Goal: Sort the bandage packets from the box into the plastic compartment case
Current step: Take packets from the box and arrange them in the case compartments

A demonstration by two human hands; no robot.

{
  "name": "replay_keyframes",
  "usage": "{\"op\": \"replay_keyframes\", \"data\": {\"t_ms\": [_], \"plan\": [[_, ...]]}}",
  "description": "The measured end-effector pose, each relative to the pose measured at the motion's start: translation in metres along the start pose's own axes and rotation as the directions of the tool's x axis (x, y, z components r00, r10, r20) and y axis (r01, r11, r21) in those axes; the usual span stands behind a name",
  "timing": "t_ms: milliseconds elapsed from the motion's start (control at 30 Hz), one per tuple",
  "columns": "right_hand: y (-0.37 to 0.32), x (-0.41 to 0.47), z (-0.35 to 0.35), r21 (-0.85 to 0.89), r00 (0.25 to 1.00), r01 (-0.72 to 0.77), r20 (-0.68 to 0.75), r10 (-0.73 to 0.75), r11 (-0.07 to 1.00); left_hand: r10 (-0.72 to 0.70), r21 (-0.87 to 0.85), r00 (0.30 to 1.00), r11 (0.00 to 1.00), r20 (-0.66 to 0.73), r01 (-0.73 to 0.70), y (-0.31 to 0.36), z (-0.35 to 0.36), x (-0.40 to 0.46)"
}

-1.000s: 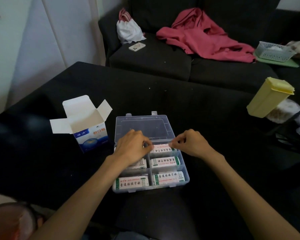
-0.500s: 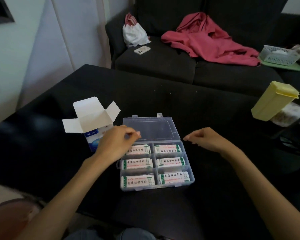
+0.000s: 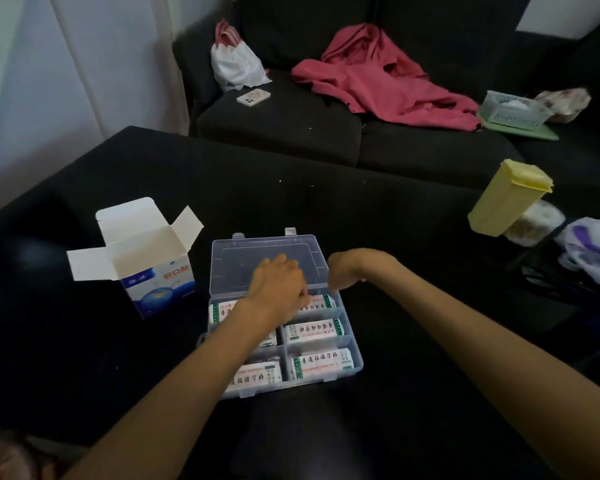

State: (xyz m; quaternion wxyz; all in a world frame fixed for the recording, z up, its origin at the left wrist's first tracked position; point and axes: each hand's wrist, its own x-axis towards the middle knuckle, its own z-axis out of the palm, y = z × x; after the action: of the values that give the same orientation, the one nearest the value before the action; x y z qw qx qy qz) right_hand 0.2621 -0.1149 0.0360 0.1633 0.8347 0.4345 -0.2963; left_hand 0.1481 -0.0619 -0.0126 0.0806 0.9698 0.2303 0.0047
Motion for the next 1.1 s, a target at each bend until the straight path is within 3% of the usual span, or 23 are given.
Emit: {"op": "replay_keyframes", "data": {"t_ms": [133, 300, 433, 600, 733, 833, 933, 1033, 1100], "plan": [[-0.003, 0.003, 0.000, -0.062, 0.993, 0.019, 0.114, -0.012, 0.998, -0.007, 0.002, 1.000, 1.000, 0.021, 0.007, -0.005, -0.002, -0.003], [0.014, 0.013, 0.006, 0.150, 0.995, -0.039, 0.099, 0.024, 0.988, -0.021, -0.080, 0.995, 0.996, 0.097, 0.029, -0.014, -0.001, -0.006], [0.021, 0.013, 0.006, 0.285, 0.996, -0.059, 0.087, 0.036, 0.957, -0.018, -0.103, 0.997, 0.994, 0.077, 0.026, -0.016, 0.002, -0.006], [0.021, 0.007, 0.004, 0.447, 0.953, -0.126, 0.304, -0.017, 0.886, -0.008, -0.095, 0.997, 0.995, 0.073, 0.015, -0.019, 0.003, -0.008], [0.027, 0.008, 0.007, 0.477, 0.947, -0.124, 0.319, -0.040, 0.870, -0.003, -0.137, 0.997, 0.990, 0.081, 0.014, -0.022, 0.007, -0.009], [0.028, 0.007, 0.010, 0.399, 0.972, -0.096, 0.234, 0.000, 0.912, -0.004, -0.154, 0.998, 0.988, 0.066, 0.014, -0.024, 0.005, -0.010], [0.019, 0.010, 0.021, 0.157, 0.999, -0.029, -0.029, 0.034, 0.987, -0.006, -0.141, 0.999, 0.990, 0.034, 0.011, -0.028, 0.000, -0.012], [0.016, 0.010, 0.028, -0.005, 0.963, -0.028, -0.268, 0.025, 1.000, -0.021, -0.160, 0.999, 0.987, 0.035, 0.026, -0.033, -0.003, -0.014], [0.018, 0.011, 0.027, -0.027, 0.934, 0.015, -0.356, -0.023, 1.000, -0.016, -0.150, 0.999, 0.989, 0.044, 0.022, -0.034, -0.004, -0.015]]}}
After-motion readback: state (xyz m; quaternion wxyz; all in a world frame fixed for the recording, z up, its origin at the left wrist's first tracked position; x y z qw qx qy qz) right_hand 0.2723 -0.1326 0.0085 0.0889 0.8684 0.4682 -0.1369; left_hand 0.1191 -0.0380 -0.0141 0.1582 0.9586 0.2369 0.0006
